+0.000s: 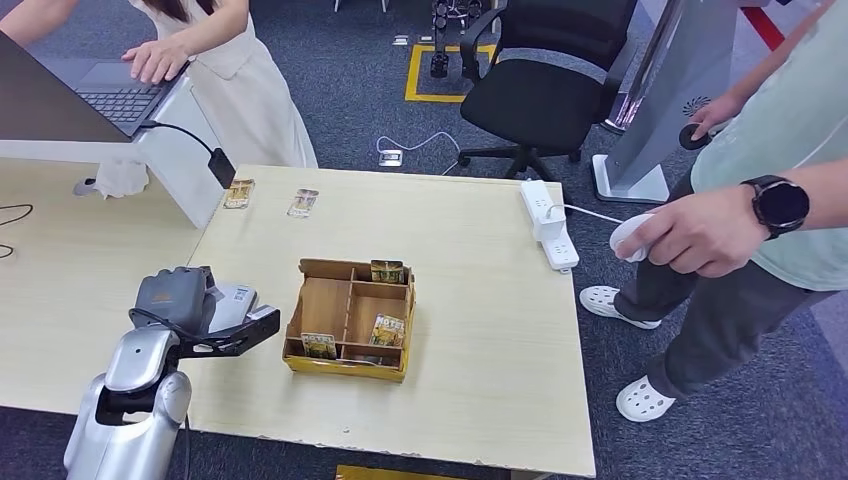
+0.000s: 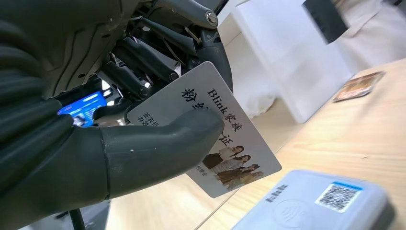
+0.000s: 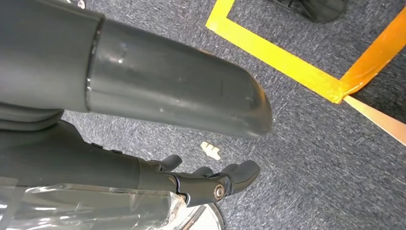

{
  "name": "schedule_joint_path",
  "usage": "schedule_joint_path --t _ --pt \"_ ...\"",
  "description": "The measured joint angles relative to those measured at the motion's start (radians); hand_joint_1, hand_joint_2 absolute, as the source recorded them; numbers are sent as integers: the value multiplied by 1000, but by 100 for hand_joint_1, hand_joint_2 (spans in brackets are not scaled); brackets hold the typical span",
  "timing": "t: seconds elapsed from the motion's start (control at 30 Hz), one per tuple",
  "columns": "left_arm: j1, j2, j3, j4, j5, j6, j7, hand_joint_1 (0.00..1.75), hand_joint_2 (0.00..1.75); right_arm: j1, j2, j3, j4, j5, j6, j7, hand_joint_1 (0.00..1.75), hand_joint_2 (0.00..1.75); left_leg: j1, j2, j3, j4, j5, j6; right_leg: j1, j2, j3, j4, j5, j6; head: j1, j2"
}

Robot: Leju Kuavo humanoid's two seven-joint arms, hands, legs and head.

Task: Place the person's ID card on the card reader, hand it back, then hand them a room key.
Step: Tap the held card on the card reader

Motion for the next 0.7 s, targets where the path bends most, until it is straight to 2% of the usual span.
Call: schedule_joint_path --t 0.23,0.47,0.7 --pt "28 -2 0 3 -1 -19 85 175 175 -5 0 22 -12 -5 20 0 0 0 0 0 0 0 0 0 0 0 0 0 0 0 0 0" --pt "47 -12 0 24 -1 -61 98 175 175 -7 0 13 -6 49 36 -47 0 0 0 -1 -1 0 0 0 0 -1 0 0 0 0 0 0" --pt "53 -17 0 27 -1 -64 104 175 175 -7 0 11 -6 54 41 -52 0 0 0 -2 -1 0 0 0 0 -2 0 0 0 0 0 0"
